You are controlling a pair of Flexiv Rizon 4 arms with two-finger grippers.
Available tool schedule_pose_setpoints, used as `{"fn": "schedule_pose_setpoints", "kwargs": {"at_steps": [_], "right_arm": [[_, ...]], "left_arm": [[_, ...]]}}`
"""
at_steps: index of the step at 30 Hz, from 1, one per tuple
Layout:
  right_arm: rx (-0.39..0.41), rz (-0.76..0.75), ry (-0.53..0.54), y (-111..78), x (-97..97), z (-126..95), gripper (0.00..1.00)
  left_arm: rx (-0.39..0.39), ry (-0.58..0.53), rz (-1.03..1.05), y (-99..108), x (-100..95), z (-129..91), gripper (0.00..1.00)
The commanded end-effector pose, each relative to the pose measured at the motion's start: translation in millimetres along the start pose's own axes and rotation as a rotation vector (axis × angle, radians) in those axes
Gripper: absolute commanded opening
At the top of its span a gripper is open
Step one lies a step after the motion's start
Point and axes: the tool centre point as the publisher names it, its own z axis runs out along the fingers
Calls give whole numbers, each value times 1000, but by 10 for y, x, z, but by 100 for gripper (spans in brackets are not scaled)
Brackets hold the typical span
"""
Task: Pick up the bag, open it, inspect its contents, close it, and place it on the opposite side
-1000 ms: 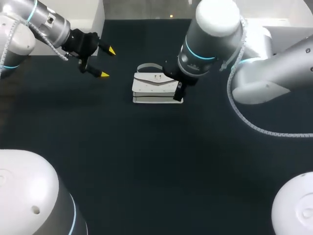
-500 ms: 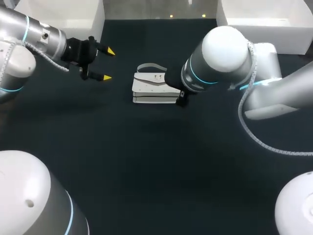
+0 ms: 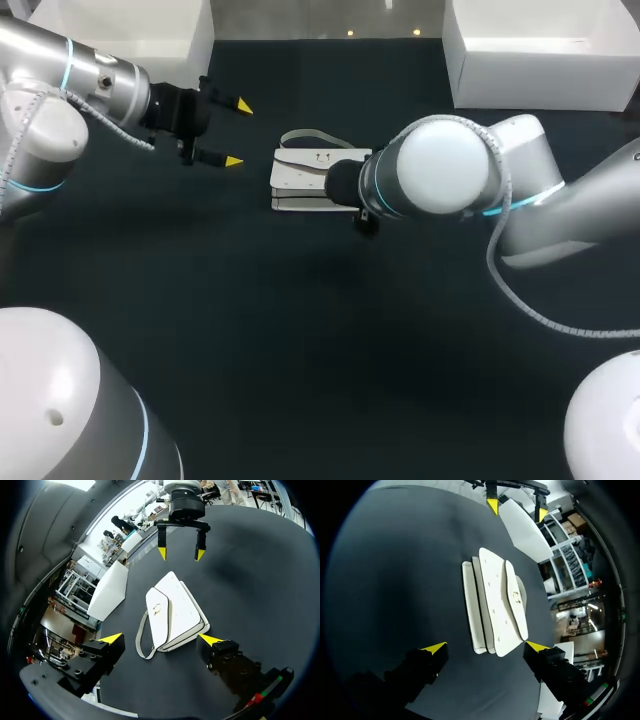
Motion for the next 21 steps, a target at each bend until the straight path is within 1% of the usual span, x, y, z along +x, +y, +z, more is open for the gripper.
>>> {"fn": "schedule_pose_setpoints", "kwargs": {"at_steps": [1,7,9,11,12,13,14,15,18,21], "right_arm": [[-8,-22,-149,-8,42,125,100],[9,-98,-166,71,-30,206,100],[9,-116,-165,93,-49,237,87],[9,-134,-165,113,-65,272,81],[9,-135,-165,115,-66,278,76],[9,-143,-165,121,-70,292,68],[10,-152,-165,128,-73,308,56],[11,-157,-164,133,-77,322,50],[8,-170,-159,133,-95,368,47],[12,-182,-149,122,-103,434,47]], "left_arm": [[10,17,11,38,-77,101,100],[5,24,36,17,-124,222,100],[1,17,42,8,-134,269,100],[2,14,50,2,-135,315,100],[3,14,51,1,-134,339,100],[2,17,54,1,-133,363,100],[2,20,56,2,-129,381,100],[7,26,58,2,-125,397,100],[7,38,61,-1,-113,437,100],[9,46,66,-7,-102,462,100]]}}
